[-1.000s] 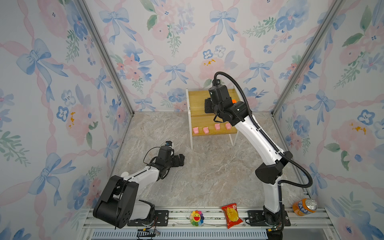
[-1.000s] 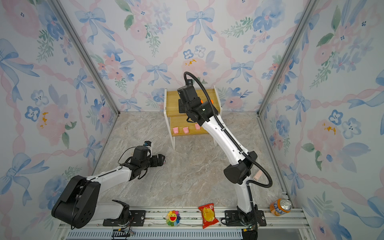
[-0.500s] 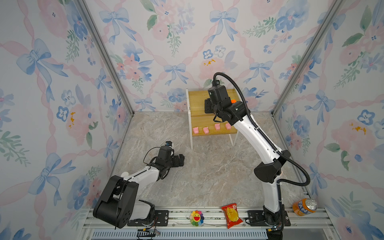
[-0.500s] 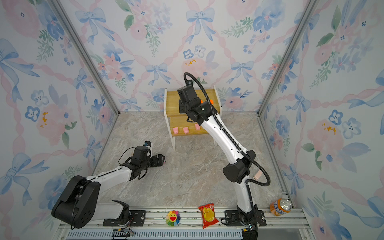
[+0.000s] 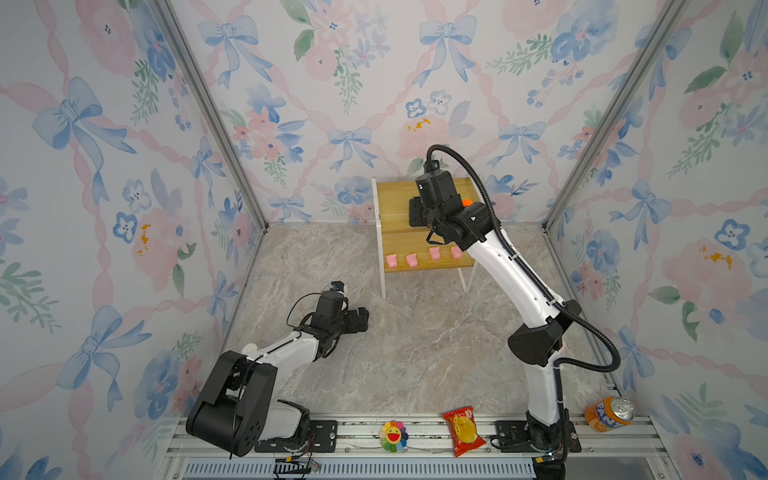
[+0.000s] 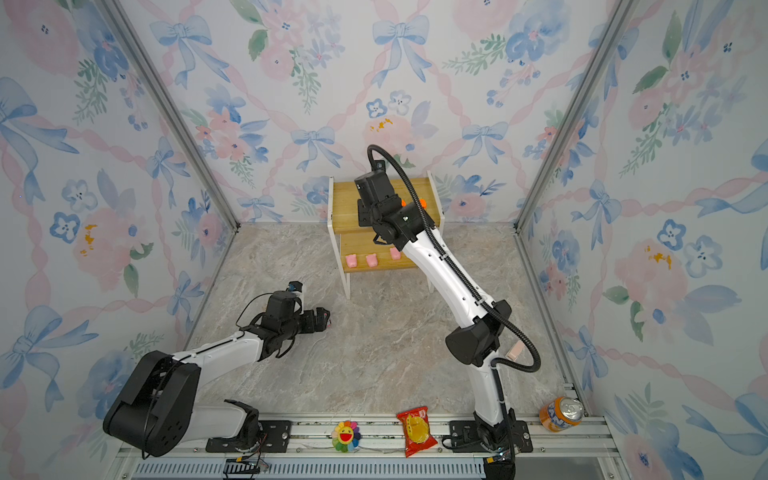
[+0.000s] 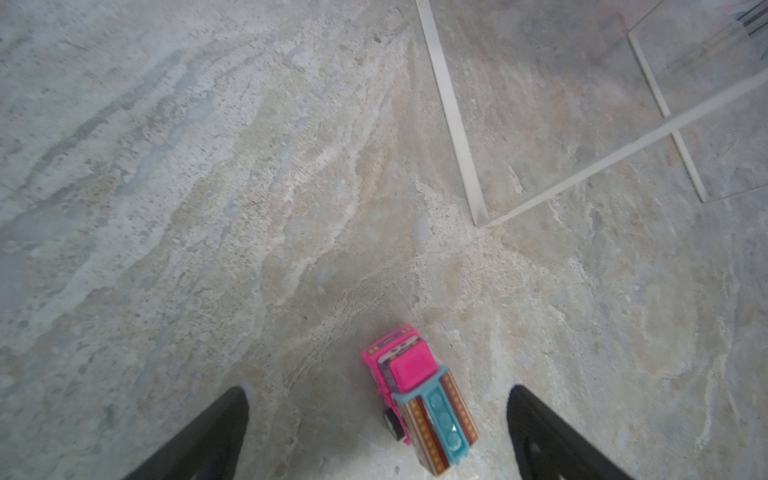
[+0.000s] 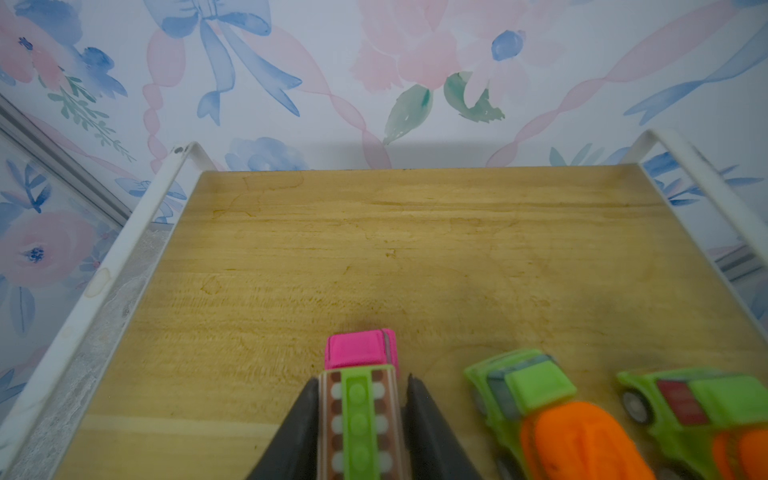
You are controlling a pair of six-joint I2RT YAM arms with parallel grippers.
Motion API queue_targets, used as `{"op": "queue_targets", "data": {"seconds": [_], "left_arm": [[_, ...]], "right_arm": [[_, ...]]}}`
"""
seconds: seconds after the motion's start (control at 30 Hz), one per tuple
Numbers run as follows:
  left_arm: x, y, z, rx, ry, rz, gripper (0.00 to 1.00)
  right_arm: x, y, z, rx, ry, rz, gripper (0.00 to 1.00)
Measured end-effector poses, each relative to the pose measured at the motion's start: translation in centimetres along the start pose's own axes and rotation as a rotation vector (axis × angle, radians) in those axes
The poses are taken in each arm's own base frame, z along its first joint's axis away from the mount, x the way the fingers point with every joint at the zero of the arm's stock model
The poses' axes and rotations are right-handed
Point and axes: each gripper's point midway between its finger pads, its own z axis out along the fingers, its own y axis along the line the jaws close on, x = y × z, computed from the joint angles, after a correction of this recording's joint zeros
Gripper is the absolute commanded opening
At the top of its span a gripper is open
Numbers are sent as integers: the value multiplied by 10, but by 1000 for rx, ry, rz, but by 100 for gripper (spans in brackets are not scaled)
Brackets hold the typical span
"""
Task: Place and organize the plastic toys onto the shelf
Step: 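Lower the pink-and-green truck onto the top shelf beside the mixer trucks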
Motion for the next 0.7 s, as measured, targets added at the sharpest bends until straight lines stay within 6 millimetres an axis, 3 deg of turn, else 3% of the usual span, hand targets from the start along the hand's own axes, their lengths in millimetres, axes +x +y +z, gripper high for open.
{"op": "queue_targets", "data": {"seconds": [0.7], "left_arm": [[-1, 0, 0, 1, -2, 0, 98]], "right_arm": [[2, 4, 0, -28, -1, -12, 43]]}}
